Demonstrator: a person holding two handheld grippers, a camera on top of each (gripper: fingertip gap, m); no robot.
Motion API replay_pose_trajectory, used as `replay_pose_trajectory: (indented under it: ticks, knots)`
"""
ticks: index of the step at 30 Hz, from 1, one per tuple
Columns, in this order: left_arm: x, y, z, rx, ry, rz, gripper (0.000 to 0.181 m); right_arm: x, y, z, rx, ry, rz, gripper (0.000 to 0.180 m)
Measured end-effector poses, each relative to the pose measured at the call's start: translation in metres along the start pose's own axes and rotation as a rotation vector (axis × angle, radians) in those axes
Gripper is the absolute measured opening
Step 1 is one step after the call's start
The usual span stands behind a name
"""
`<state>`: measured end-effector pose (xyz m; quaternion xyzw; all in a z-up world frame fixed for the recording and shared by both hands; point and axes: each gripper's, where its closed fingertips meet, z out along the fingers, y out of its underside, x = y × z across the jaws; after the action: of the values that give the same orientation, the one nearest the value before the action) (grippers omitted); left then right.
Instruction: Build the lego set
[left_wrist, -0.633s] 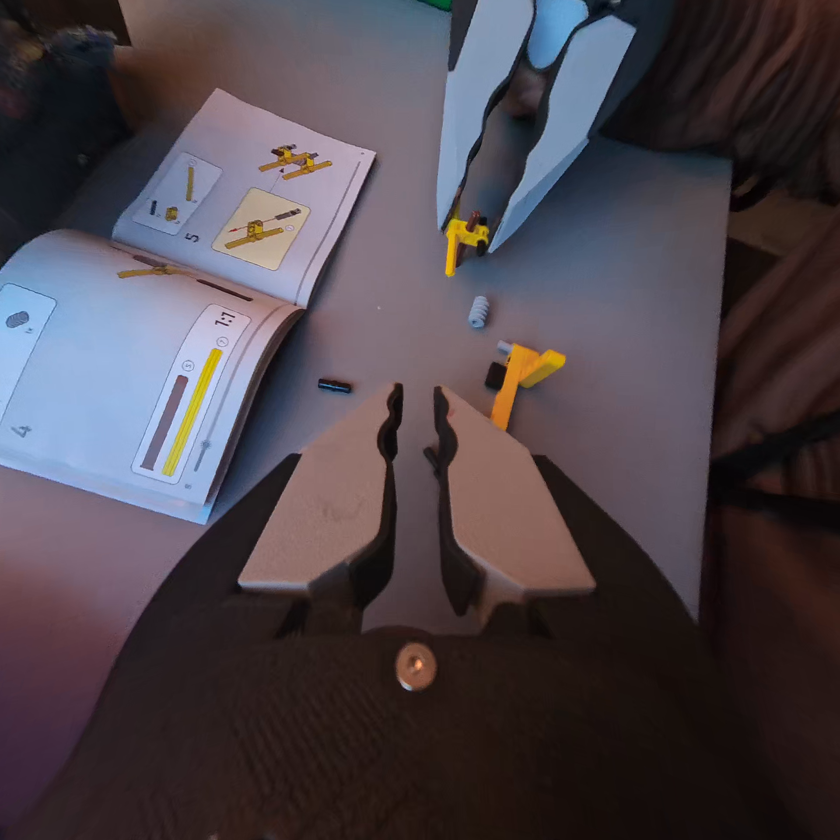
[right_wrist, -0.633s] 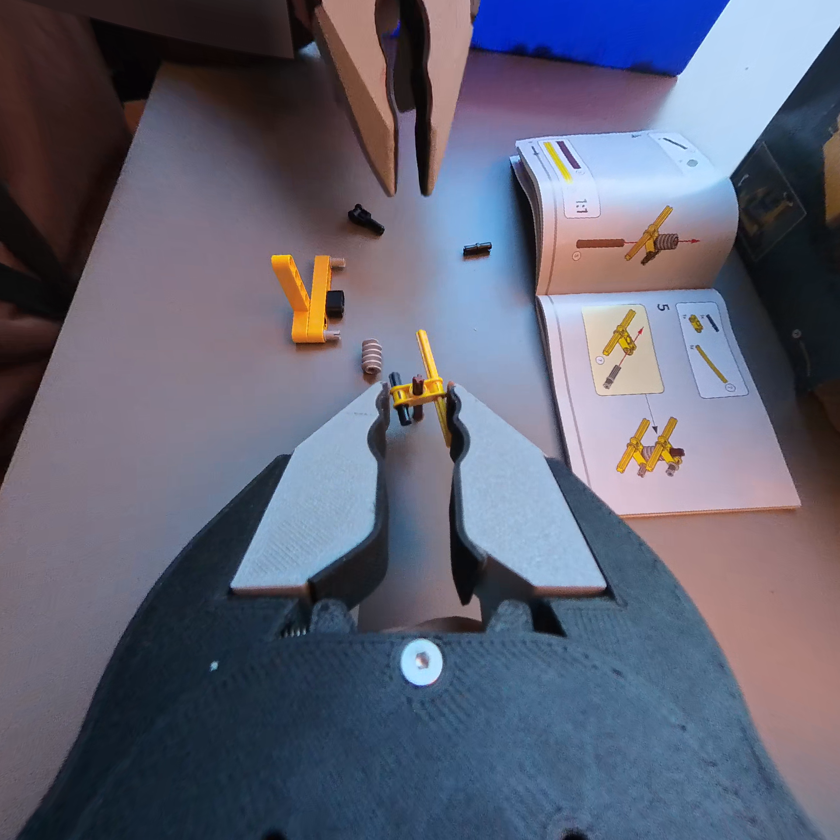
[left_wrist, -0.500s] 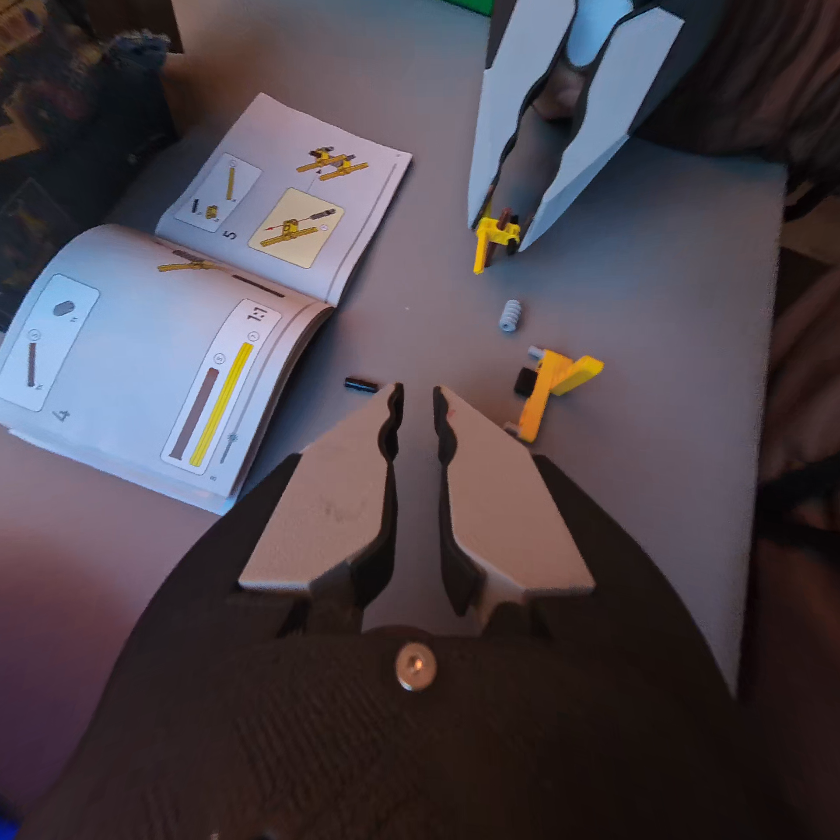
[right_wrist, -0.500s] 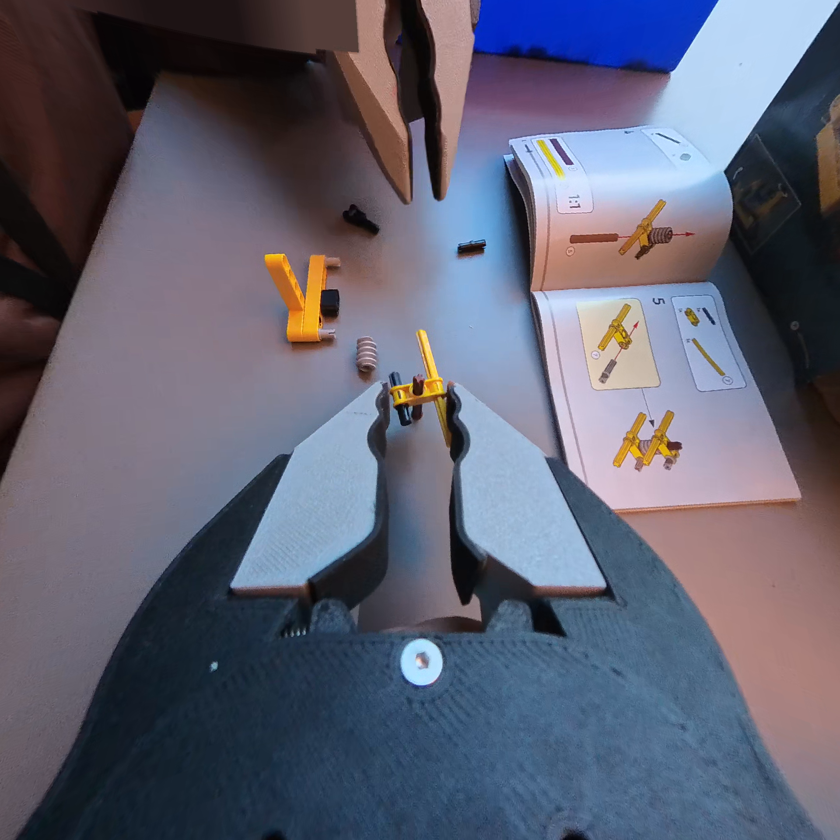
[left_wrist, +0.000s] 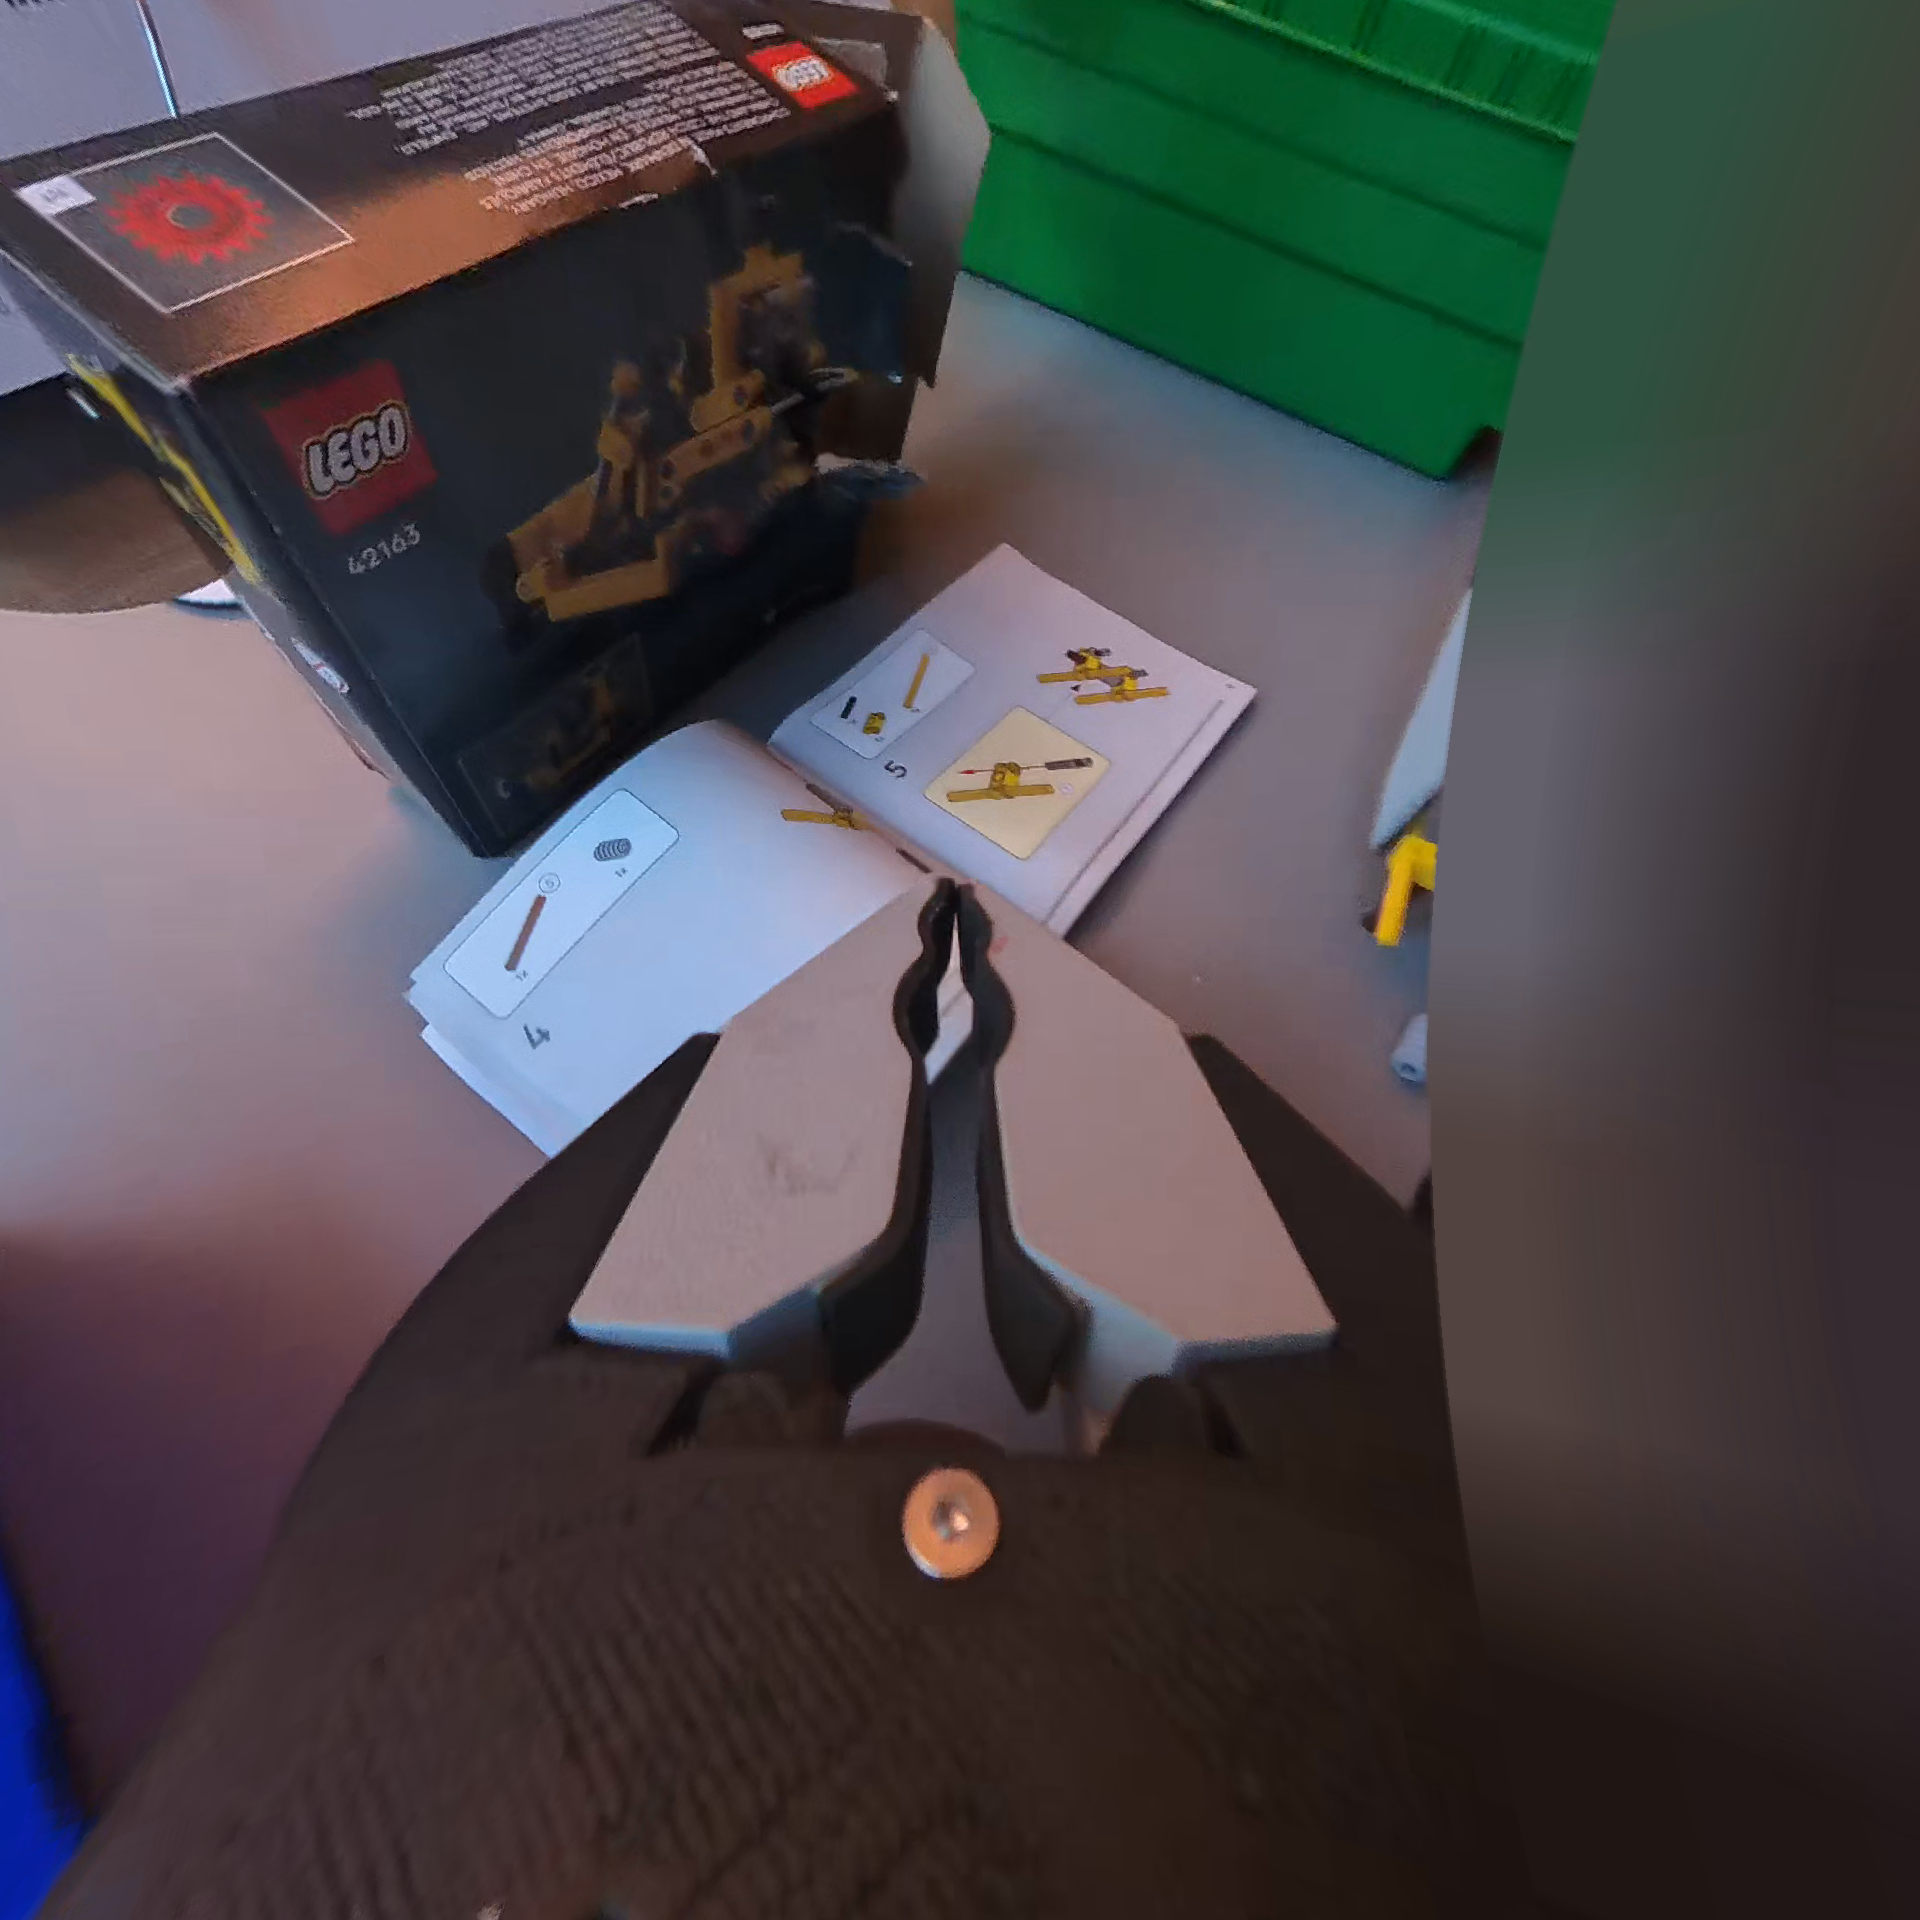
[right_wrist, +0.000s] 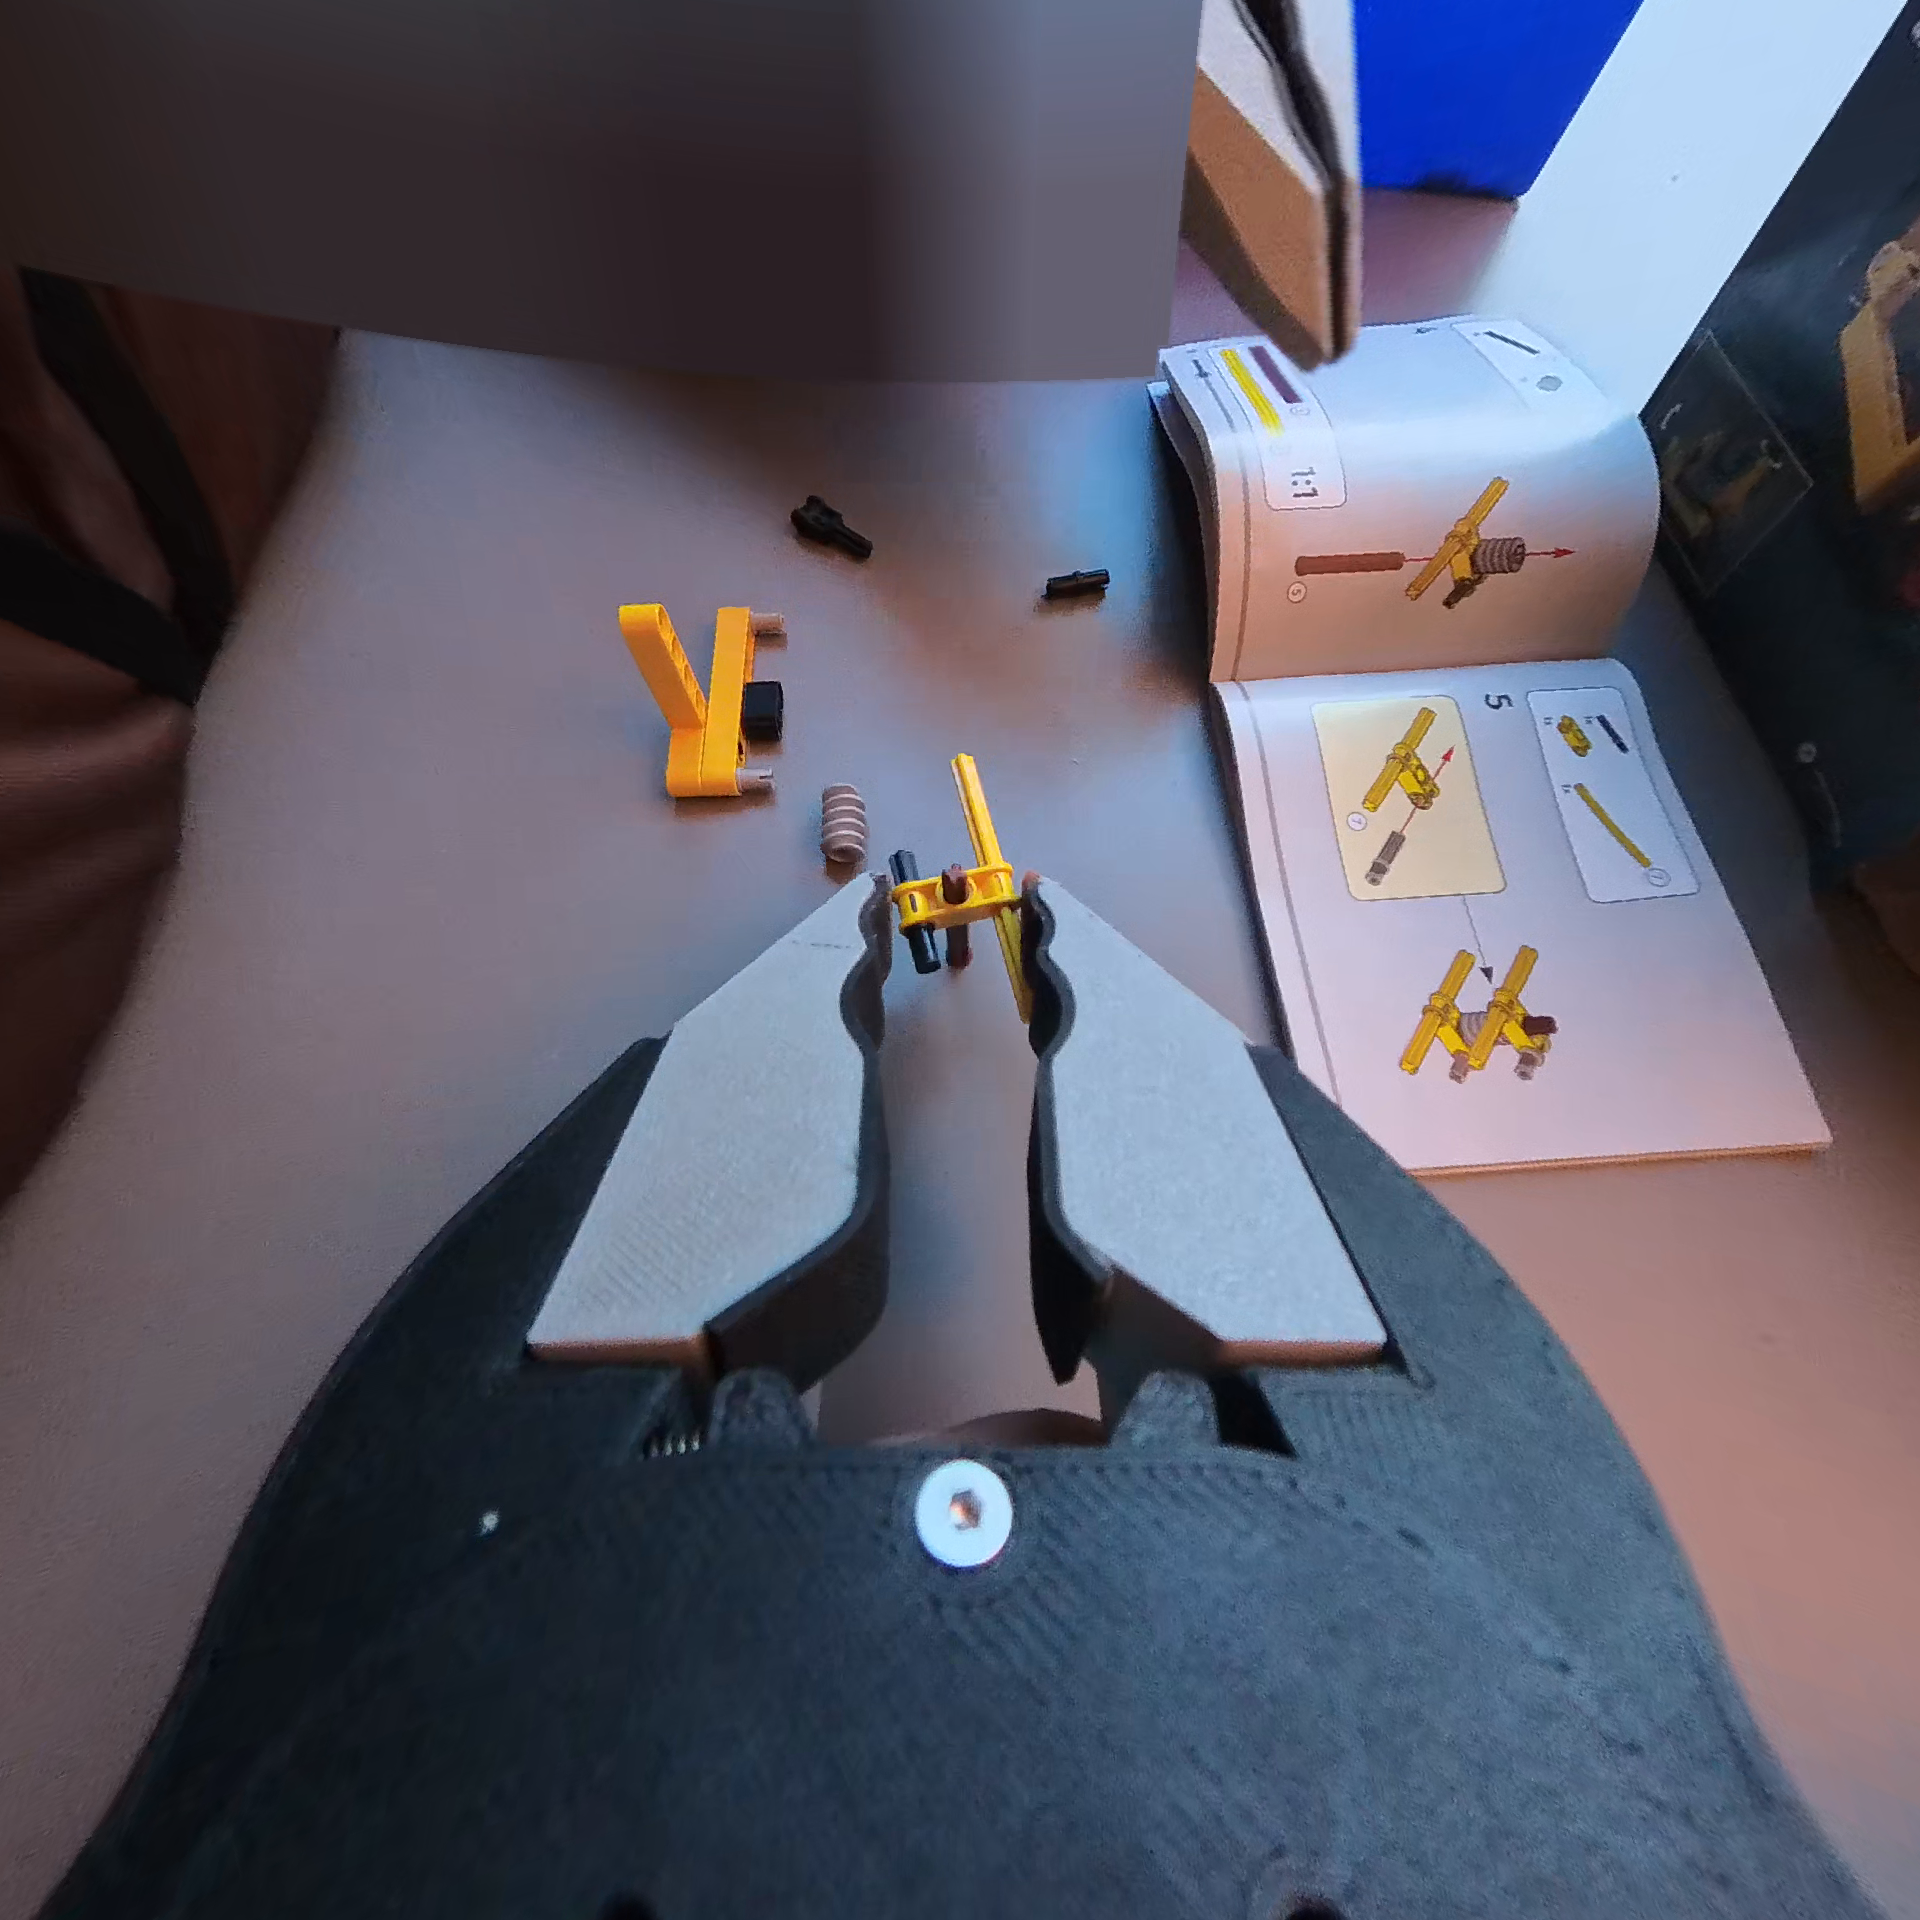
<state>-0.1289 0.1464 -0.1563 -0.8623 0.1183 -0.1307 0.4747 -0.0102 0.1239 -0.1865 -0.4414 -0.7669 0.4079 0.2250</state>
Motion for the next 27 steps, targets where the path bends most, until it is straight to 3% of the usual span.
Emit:
replay_pose_trajectory:
  ticks: [1, 5, 17, 27]
  knots:
    - [-0.002, 0.002, 0.005, -0.022, -0.017, 0.008, 0.000, -0.001, 0.000, 0.001, 0.001, -0.004, 0.000, 0.021]
    - [-0.013, 0.048, 0.025, -0.273, -0.079, 0.038, 0.000, -0.004, -0.002, 0.002, -0.008, -0.001, -0.021, 0.021]
    - [0.013, 0.064, 0.005, -0.275, 0.136, -0.036, 0.000, 0.002, 0.004, -0.001, -0.002, 0.003, -0.005, 0.022]
    - [0.015, 0.065, 0.002, -0.251, 0.163, -0.059, 0.000, 0.003, 0.009, 0.001, -0.028, 0.008, -0.028, 0.022]
